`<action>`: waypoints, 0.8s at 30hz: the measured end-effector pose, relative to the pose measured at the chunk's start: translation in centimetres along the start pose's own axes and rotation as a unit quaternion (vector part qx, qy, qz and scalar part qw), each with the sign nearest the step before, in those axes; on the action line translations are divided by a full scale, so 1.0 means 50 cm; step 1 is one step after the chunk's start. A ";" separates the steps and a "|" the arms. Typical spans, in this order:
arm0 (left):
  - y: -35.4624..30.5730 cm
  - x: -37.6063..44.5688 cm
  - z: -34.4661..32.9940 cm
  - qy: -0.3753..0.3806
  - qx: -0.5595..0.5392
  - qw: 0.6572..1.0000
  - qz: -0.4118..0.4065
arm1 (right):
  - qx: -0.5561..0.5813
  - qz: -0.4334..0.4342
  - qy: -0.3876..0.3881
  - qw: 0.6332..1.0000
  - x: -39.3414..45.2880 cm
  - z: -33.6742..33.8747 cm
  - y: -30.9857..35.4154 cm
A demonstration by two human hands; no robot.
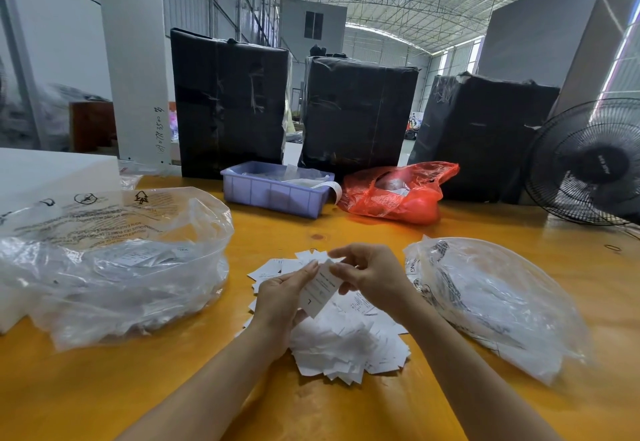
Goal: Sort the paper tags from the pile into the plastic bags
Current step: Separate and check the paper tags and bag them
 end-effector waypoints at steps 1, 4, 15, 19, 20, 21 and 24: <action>0.000 0.000 0.000 -0.006 -0.007 1.000 0.001 | -0.018 0.010 0.000 1.000 0.000 -0.004 0.000; -0.001 0.002 0.004 -0.028 -0.021 0.999 -0.005 | -0.081 0.054 0.024 0.995 -0.003 -0.020 0.010; -0.011 -0.001 -0.007 0.010 -0.049 0.999 -0.002 | 0.123 -0.059 0.056 0.989 -0.007 -0.019 0.001; -0.014 0.002 -0.003 0.037 -0.028 0.999 0.024 | 0.214 -0.118 0.031 0.969 -0.009 -0.011 -0.008; -0.015 0.004 0.000 0.039 -0.011 0.999 0.031 | 0.221 -0.122 0.022 0.967 -0.009 -0.009 -0.009; -0.017 0.005 0.003 0.039 0.008 0.999 0.036 | 0.225 -0.126 0.015 0.966 -0.009 -0.007 -0.010; -0.023 0.009 0.008 0.048 0.058 0.996 0.047 | 0.223 -0.134 0.001 0.966 -0.009 -0.002 -0.015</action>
Point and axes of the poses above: each hand's wrist, its own x-axis towards the middle knuckle, its own z-axis out of the back of the hand, y = z × x, the point moved 4 cm from there along x, towards the middle knuckle, and after that the axes turned 2 degrees about -x, right-handed, at the moved point
